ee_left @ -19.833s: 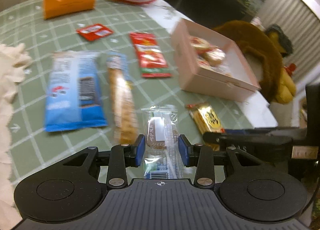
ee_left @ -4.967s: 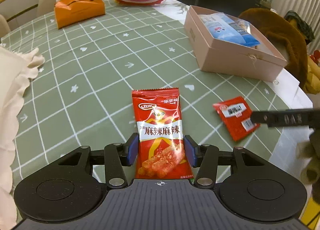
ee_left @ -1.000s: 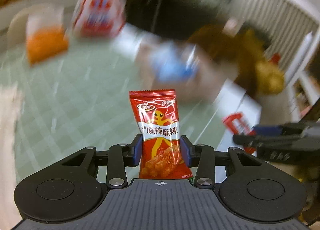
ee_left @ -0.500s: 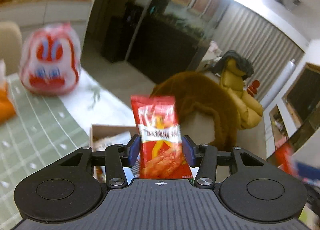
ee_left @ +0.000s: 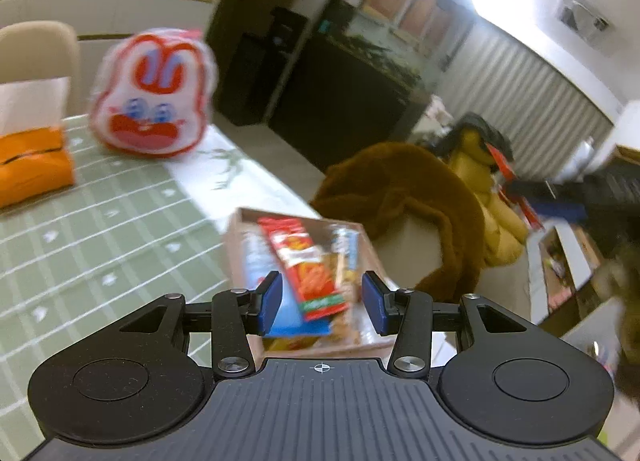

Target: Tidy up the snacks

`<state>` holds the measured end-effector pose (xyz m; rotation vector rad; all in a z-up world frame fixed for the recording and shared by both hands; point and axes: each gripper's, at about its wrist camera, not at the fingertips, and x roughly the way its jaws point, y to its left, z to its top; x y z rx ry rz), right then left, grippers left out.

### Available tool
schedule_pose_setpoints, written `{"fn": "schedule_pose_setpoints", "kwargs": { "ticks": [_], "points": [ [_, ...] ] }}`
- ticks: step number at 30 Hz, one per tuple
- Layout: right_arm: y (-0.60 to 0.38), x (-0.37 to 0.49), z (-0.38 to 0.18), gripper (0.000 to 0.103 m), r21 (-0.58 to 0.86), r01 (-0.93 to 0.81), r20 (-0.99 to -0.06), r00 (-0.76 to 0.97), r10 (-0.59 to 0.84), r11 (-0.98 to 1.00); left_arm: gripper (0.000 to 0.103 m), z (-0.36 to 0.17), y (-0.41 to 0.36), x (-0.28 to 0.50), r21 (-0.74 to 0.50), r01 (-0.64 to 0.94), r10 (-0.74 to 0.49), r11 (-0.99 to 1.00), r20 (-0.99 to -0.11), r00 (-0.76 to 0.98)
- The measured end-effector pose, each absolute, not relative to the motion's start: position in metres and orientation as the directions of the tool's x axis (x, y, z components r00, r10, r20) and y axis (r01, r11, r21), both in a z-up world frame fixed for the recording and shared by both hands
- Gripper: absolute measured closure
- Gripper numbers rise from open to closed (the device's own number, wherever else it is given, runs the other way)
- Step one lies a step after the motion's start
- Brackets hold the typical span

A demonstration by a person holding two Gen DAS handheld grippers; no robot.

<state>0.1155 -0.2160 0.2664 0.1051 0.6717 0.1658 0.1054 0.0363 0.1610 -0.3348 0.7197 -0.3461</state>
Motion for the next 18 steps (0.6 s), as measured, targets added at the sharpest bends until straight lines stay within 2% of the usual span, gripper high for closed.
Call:
{"fn": "schedule_pose_setpoints", "kwargs": {
  "ticks": [2, 3, 7, 10, 14, 18],
  "points": [
    [-0.205, 0.134, 0.262, 0.03, 0.127, -0.119, -0.601, 0.781, 0.171, 0.985, 0.054, 0.152, 0.048, 0.092, -0.381, 0.153, -0.369, 0.912, -0.6, 0.71],
    [-0.2, 0.141, 0.256, 0.028, 0.112, -0.114, -0.605, 0.78, 0.158, 0.987, 0.054, 0.145, 0.052, 0.085, -0.35, 0.135, -0.336, 0.927, -0.616, 0.712],
    [-0.195, 0.143, 0.215, 0.027, 0.117, -0.068, -0.644, 0.754, 0.127, 0.991, 0.054, 0.103, 0.071, 0.06, -0.266, 0.085, -0.25, 0.96, -0.681, 0.688],
    [-0.193, 0.122, 0.161, 0.027, 0.146, -0.019, -0.711, 0.693, 0.118, 0.989, 0.054, 0.068, 0.079, 0.039, -0.252, 0.085, -0.245, 0.964, -0.715, 0.655],
    [-0.179, 0.062, 0.084, 0.027, 0.2, 0.051, -0.756, 0.643, 0.121, 0.978, 0.054, 0.035, 0.073, 0.006, -0.205, 0.148, -0.25, 0.968, -0.692, 0.678],
    [-0.155, 0.01, 0.03, 0.027, 0.169, 0.074, -0.757, 0.648, 0.081, 0.983, 0.054, 0.016, 0.059, -0.007, -0.126, 0.185, -0.221, 0.975, -0.668, 0.71]
  ]
}}
